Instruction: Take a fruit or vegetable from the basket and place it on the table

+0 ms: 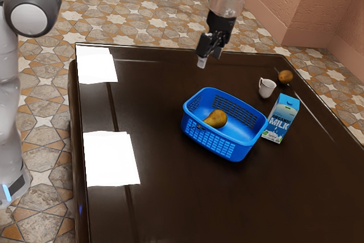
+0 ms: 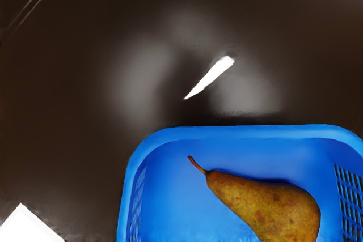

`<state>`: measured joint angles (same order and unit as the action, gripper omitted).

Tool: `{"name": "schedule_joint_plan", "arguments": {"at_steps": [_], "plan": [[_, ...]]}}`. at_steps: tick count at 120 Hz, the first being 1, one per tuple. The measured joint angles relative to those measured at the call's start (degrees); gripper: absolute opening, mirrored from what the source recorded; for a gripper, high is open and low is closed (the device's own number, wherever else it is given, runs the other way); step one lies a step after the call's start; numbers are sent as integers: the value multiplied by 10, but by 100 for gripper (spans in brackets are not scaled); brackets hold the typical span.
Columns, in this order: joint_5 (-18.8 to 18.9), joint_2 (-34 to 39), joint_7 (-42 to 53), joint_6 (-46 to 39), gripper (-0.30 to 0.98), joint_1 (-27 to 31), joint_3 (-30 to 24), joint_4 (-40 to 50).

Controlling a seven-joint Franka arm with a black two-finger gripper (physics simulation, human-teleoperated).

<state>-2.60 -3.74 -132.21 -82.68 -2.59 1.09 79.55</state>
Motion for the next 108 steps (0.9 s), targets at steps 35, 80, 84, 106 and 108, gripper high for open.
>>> {"name": "schedule_joint_plan", "arguments": {"at_steps": [35,80,84,106,108], "plan": [[-1,-9,32,-3,69,-69,-18,-30],[83,-27,379,-52,69,-96,-10,-34],[86,-27,404,-56,69,-109,-11,-33],[143,-47,525,-69,69,-127,-6,-27],[146,-48,536,-70,69,-125,-6,-26]]}}
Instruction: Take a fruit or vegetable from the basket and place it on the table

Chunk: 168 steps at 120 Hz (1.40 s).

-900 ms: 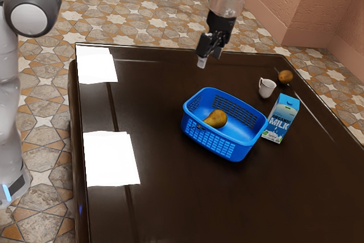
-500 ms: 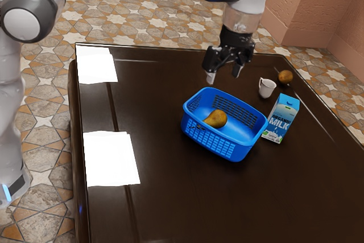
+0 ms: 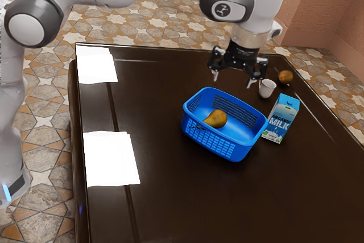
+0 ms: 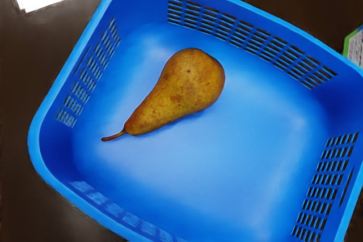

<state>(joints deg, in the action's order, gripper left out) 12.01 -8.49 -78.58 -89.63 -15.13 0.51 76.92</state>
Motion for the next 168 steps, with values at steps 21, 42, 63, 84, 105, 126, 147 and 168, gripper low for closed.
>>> {"name": "schedule_joint_plan", "arguments": {"at_steps": [21,42,63,84,105,126,147,168], "plan": [[14,14,105,-5,69,3,1,23],[17,13,215,-7,69,20,1,37],[18,-25,300,-14,69,45,0,38],[15,-32,363,-31,69,47,-1,56],[14,-55,411,-44,69,60,1,58],[14,-76,447,-63,69,61,0,58],[1,-48,473,-109,69,62,0,125],[-2,-54,493,-147,69,76,0,132]]}}
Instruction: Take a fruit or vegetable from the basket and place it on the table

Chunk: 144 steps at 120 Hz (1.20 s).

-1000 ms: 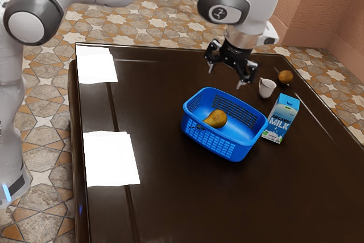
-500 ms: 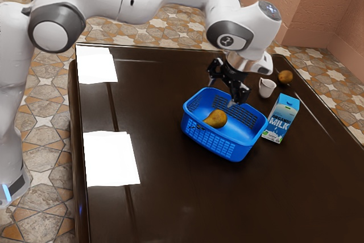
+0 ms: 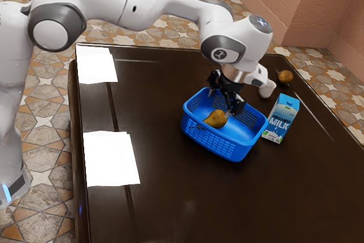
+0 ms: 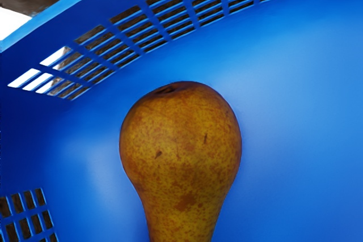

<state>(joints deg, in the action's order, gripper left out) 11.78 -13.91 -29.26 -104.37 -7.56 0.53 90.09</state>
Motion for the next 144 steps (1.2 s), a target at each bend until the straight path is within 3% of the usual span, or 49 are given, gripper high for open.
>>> {"name": "schedule_joint_plan", "arguments": {"at_steps": [28,70,98,144], "plan": [[-3,-10,19,-32,69,6,0,0],[-37,-30,34,-59,69,20,1,1],[-58,2,35,-80,69,18,1,54],[-61,-25,37,-117,66,35,1,56]]}}
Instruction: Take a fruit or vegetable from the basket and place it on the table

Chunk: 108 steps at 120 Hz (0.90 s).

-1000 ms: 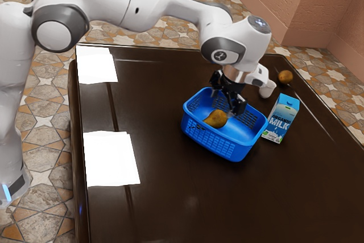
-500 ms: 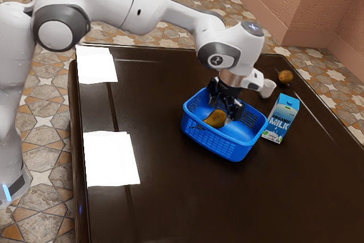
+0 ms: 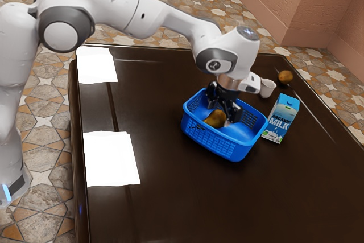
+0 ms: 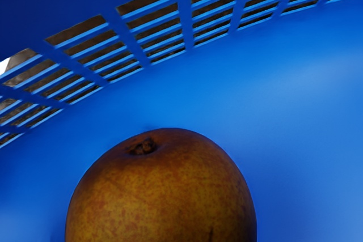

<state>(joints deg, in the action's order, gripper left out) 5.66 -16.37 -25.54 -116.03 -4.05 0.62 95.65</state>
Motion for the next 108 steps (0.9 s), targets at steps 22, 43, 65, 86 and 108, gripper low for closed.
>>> {"name": "schedule_joint_plan", "arguments": {"at_steps": [22,43,65,86,108], "plan": [[0,-2,1,-13,65,0,0,3],[0,-3,1,-26,63,1,5,12],[-4,-15,-5,-39,78,3,9,12],[-16,-23,-9,-52,89,5,9,13],[-19,-24,-10,-58,87,5,9,13]]}}
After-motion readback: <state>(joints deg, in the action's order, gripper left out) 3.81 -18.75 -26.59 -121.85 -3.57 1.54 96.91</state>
